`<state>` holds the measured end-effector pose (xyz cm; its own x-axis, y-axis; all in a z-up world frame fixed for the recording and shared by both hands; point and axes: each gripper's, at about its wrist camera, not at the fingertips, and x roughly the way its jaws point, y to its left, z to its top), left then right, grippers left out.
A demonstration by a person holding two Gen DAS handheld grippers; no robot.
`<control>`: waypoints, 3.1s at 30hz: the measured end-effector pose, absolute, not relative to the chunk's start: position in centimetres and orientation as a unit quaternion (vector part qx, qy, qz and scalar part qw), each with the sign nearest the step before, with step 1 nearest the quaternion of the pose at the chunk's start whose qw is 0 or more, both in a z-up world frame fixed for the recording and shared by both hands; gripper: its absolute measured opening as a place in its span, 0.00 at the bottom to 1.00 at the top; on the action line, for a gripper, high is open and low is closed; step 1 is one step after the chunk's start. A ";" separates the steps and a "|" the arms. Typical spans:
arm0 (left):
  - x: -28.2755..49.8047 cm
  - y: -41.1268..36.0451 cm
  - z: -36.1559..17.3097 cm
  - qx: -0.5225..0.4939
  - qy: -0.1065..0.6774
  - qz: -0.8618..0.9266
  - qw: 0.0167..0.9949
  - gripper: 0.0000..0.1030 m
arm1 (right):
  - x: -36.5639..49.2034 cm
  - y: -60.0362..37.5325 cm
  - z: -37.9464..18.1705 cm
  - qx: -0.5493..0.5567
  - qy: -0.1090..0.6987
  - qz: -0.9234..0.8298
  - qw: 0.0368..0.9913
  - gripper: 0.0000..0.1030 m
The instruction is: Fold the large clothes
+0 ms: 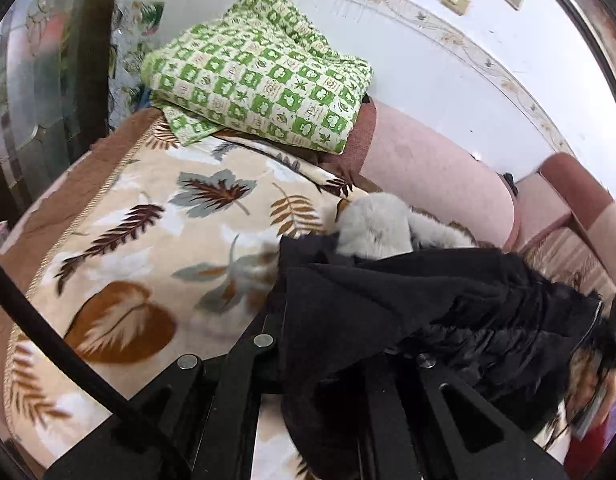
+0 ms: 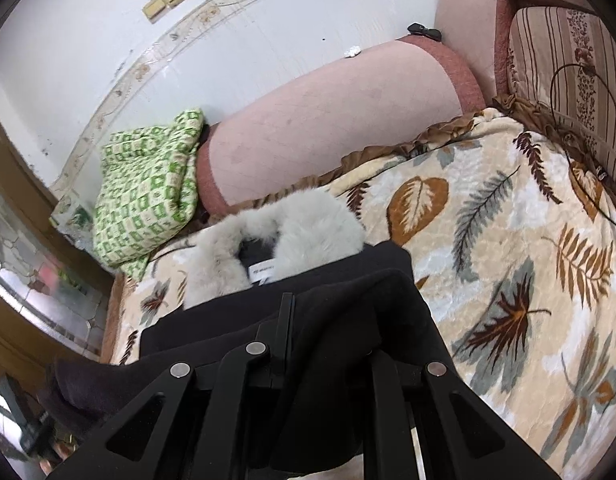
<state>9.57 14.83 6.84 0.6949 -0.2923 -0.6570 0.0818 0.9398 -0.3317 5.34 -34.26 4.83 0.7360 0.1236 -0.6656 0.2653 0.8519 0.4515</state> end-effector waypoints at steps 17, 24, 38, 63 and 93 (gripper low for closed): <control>30.9 7.0 3.0 -0.126 0.448 -0.031 0.885 0.04 | 19.5 -37.4 2.6 0.256 0.382 -0.098 0.882 0.12; 36.0 4.5 -1.4 -0.097 0.477 -0.003 0.874 0.04 | 24.0 -39.0 -3.8 0.286 0.420 -0.119 0.853 0.12; 40.6 4.2 -9.8 -0.132 0.548 0.015 0.826 0.31 | 26.7 -40.8 -11.0 0.339 0.442 -0.115 0.823 0.13; 36.2 11.4 -0.7 -0.263 0.520 -0.014 0.813 0.46 | 17.8 -37.8 4.3 0.254 0.356 -0.040 0.898 0.80; 36.4 10.1 -1.5 -0.302 0.442 -0.272 0.800 0.59 | 23.0 -21.5 -3.6 0.155 0.407 0.067 0.898 0.70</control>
